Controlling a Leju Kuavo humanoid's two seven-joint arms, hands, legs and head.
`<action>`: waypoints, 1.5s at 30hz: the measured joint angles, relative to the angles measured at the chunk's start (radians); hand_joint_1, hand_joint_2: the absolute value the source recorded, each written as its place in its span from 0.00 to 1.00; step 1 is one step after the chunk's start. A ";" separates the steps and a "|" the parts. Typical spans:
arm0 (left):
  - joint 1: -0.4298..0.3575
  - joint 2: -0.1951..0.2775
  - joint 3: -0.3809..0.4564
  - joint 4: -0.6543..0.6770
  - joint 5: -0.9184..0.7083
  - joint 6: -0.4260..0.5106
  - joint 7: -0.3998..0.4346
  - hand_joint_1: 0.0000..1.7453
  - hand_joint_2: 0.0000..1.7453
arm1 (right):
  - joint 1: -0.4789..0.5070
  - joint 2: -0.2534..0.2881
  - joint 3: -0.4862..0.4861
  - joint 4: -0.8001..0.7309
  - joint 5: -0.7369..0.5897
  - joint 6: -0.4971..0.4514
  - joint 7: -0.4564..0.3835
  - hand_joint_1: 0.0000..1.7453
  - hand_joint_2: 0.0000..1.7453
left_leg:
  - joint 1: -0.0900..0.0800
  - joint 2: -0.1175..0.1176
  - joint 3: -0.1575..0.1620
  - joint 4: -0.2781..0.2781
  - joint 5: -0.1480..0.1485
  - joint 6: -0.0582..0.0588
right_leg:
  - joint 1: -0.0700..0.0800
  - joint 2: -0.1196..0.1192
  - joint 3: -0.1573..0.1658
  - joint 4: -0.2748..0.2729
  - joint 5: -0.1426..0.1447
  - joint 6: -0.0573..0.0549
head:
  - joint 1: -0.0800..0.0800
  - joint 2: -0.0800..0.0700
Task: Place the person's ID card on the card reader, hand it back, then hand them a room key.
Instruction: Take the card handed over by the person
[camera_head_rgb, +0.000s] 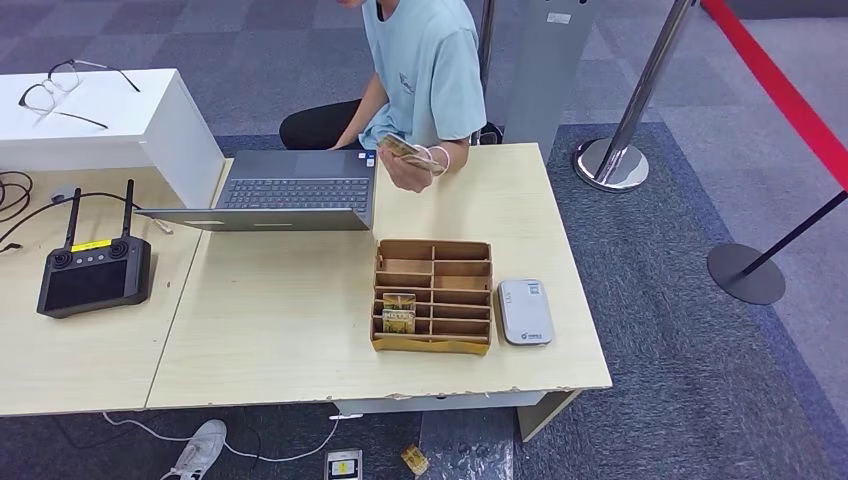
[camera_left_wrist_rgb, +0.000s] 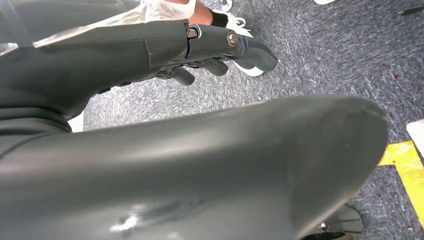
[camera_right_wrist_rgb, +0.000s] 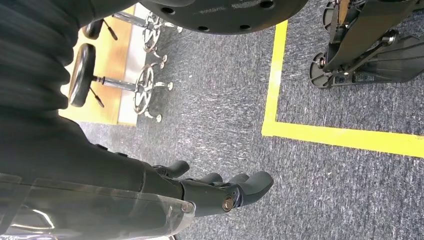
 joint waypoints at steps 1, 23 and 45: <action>0.000 0.000 0.000 0.000 0.000 0.000 -0.001 0.00 0.00 | 0.000 -0.001 0.000 0.000 -0.005 -0.010 -0.002 0.00 1.00 | 0.000 0.000 0.000 0.000 0.000 0.000 | 0.000 0.000 0.000 0.000 0.000 0.000 | 0.000 0.000; 0.007 0.015 0.023 0.008 0.048 0.041 -0.020 0.00 1.00 | -0.085 -0.493 -0.194 0.158 0.035 -0.284 -0.356 0.00 1.00 | -0.006 0.000 -0.001 0.001 -0.002 0.004 | -0.006 0.000 -0.001 0.000 0.000 0.004 | 0.000 0.000; 0.008 0.005 0.033 0.008 0.055 0.037 -0.022 0.00 1.00 | -0.068 -0.628 -0.288 0.199 -0.076 -0.283 -0.564 0.00 1.00 | -0.006 -0.001 0.000 0.000 -0.002 0.004 | -0.006 0.000 -0.002 0.000 -0.001 0.005 | 0.000 0.000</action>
